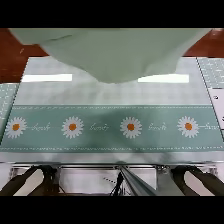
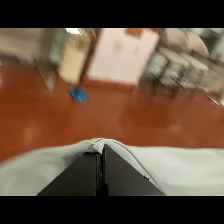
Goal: Fold the shirts.
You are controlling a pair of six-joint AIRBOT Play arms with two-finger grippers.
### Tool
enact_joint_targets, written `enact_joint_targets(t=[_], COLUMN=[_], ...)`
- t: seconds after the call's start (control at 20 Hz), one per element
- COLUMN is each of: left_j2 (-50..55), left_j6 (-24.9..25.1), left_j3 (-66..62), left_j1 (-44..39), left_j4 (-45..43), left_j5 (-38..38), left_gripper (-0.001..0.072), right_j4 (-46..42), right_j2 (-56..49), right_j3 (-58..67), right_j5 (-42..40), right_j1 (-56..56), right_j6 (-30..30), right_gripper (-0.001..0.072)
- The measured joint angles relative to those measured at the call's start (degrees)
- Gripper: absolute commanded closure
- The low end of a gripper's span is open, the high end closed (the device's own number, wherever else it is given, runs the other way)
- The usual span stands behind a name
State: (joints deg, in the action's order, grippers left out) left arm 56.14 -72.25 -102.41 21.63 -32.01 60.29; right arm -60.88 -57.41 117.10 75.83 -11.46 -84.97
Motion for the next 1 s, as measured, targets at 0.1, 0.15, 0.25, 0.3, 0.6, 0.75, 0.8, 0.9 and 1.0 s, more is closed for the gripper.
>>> enact_joint_targets(t=[0.1, 0.15, 0.25, 0.3, 0.6, 0.75, 0.8, 0.9, 1.0], left_j2=[-6.82, -10.29, -16.35, -18.93, -27.39, -28.04, -27.76, -26.29, -23.45], left_j6=[-0.26, -0.76, -1.29, -1.40, -2.19, -3.17, -3.50, -3.89, -1.62], left_j3=[-1.27, -1.62, -2.05, -2.10, 2.21, 9.70, 12.87, 20.81, 29.09], left_j1=[2.80, 4.09, 5.51, 5.66, -0.24, -1.97, -2.23, -2.64, -3.45], left_j4=[-4.66, -8.00, -14.53, -17.33, -27.61, -29.55, -29.83, -30.03, -26.67], left_j5=[-1.64, -1.90, -1.92, -1.64, 1.09, 1.64, 1.73, 1.95, 0.87], left_gripper=[0.0682, 0.0682, 0.0682, 0.0682, 0.0683, 0.0683, 0.0683, 0.0682, 0.0683], right_j4=[-3.74, -5.90, -9.94, -11.65, -16.46, -15.85, -15.26, -13.29, -11.61], right_j2=[5.64, 8.17, 12.92, 14.97, 22.27, 23.30, 23.50, 23.47, 22.86], right_j3=[1.70, 2.21, 2.78, 2.62, -2.71, -9.46, -12.50, -20.17, -28.24], right_j5=[1.18, 1.84, 3.45, 4.55, 11.21, 14.01, 13.92, 12.22, 8.98], right_j1=[0.00, 0.00, 0.00, 0.00, 0.00, 0.00, 0.00, 0.00, 0.00], right_j6=[0.00, -0.26, -1.27, -1.75, -3.69, -4.24, -4.26, -4.22, -3.96], right_gripper=[0.0696, 0.0696, 0.0697, 0.0697, 0.0696, 0.0696, 0.0696, 0.0696, 0.0697])
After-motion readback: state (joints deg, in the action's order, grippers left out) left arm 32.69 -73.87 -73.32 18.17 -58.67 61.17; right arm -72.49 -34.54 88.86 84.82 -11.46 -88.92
